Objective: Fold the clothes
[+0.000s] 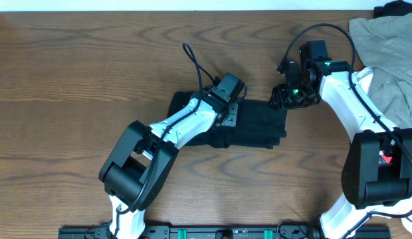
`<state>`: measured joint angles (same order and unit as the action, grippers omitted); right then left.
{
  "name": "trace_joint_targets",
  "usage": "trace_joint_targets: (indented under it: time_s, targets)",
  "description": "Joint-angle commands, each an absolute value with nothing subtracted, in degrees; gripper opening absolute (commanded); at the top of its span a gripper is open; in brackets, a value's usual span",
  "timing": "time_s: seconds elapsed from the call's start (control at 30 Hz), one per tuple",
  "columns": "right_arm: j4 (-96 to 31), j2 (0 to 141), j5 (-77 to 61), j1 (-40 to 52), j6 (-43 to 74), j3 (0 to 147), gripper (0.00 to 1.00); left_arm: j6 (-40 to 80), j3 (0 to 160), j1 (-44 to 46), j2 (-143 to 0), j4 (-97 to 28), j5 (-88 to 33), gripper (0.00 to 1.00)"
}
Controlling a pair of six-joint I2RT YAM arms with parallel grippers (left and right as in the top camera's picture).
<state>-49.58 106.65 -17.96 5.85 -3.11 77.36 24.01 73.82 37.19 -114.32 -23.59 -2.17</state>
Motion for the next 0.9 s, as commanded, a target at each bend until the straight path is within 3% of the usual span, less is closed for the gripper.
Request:
trace_joint_targets:
  time_s: [0.0,0.23,0.33,0.53,0.87]
  targets:
    - [-49.5,106.5,-17.8,5.5,-2.4,77.2,0.49,24.3,73.9,37.3,-117.3,-23.4,-2.9,0.57]
    - [-49.5,106.5,-17.8,5.5,-3.5,77.2,0.49,24.3,73.9,37.7,-117.3,-23.4,-2.9,0.61]
    - [-49.5,106.5,-17.8,5.5,-3.5,77.2,0.50,24.3,73.9,37.8,-117.3,-23.4,-2.9,0.36]
    - [-49.7,106.5,-18.4,5.5,-3.5,77.2,0.49,24.3,74.0,37.8,-117.2,-23.7,-3.0,0.08]
    - [-49.7,106.5,-18.4,5.5,-3.5,77.2,0.49,21.6,74.0,37.5,-106.6,-27.9,-2.9,0.06]
